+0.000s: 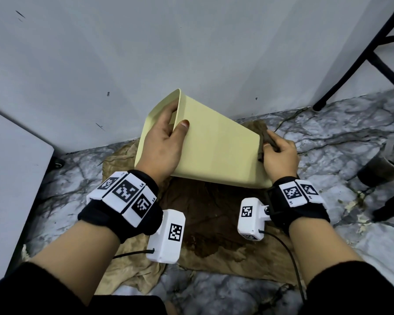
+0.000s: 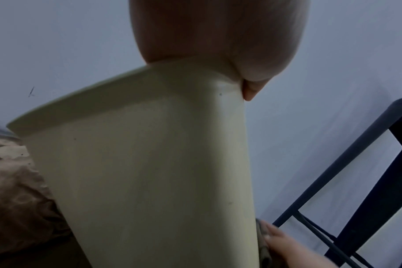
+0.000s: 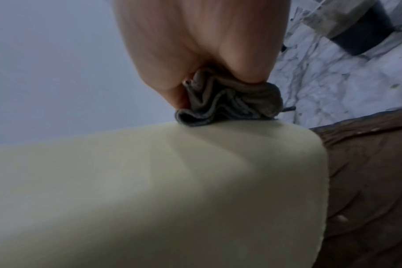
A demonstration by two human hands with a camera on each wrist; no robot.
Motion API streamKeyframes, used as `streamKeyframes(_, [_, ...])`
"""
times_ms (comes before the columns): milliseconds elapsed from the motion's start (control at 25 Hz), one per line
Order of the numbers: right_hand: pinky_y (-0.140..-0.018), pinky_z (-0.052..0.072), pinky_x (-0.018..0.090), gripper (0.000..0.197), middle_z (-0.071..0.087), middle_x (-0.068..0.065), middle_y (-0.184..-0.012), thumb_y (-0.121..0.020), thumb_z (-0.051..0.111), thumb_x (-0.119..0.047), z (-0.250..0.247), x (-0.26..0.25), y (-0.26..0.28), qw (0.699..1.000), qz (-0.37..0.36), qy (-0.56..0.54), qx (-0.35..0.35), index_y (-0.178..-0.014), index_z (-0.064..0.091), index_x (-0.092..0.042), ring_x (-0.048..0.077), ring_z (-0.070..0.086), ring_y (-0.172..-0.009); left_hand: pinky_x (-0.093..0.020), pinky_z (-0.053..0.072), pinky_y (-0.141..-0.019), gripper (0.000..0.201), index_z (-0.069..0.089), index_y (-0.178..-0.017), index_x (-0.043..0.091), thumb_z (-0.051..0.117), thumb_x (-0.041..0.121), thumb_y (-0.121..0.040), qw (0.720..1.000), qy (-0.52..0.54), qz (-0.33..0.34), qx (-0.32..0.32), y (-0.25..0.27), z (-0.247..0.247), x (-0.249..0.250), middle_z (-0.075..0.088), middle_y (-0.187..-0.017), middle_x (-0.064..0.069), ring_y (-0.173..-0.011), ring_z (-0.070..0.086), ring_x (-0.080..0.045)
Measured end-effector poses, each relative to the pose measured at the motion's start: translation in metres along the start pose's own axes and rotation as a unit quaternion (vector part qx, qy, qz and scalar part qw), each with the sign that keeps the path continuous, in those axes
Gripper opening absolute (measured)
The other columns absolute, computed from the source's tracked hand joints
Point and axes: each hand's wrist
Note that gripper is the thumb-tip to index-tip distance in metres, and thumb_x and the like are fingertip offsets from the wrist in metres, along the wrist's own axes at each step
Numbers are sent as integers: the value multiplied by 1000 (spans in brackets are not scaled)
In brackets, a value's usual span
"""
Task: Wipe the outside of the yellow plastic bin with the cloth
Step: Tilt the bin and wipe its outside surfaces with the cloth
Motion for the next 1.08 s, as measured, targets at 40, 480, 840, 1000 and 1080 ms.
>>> streamKeyframes(40, [-109,26,29,38,49,8,-127,-86,48,-14,4,-10,5,1000,-19,-4,-10,-119,57,-30,33,39,-122,-29,52,-80,32,42,-107,50,46,23,-91,1000,0,3,2,-1,0,0,65,-79,17,-73,63,-2])
streamKeyframes(480, [-86,11,-4,38,58,4,-107,-81,50,-18,55,-80,59,960,-275,-17,-47,-115,60,-28,31,46,-105,-26,47,-72,29,39,-109,29,42,8,-90,1000,-14,-1,16,-11,-5,2,62,-104,-2,-81,60,-11])
streamKeyframes(840, [-82,20,1,30,57,0,-111,-88,53,-21,49,-88,62,965,-252,-38,-65,-115,60,-30,21,36,-101,-16,44,-61,16,50,-100,26,47,13,-91,996,-16,49,74,-9,-4,2,63,-74,9,-61,57,1])
streamKeyframes(1000, [-80,20,14,30,55,1,-116,-90,50,-22,36,-72,46,978,-201,-19,-61,-117,58,-32,16,28,-100,-9,39,-54,15,52,-100,27,49,15,-91,997,-30,47,62,-10,-3,1,60,-57,15,-54,51,4])
streamKeyframes(1080, [-83,19,15,30,53,2,-121,-92,47,-22,27,-58,36,986,-155,0,-56,-118,57,-32,19,30,-104,-6,35,-50,15,53,-100,26,49,15,-91,996,-35,43,66,-10,-4,2,57,-47,21,-49,49,5])
Point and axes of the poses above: each hand's wrist, its own y-axis away from the middle knuckle, its own z-axis out of the palm, x = y × z
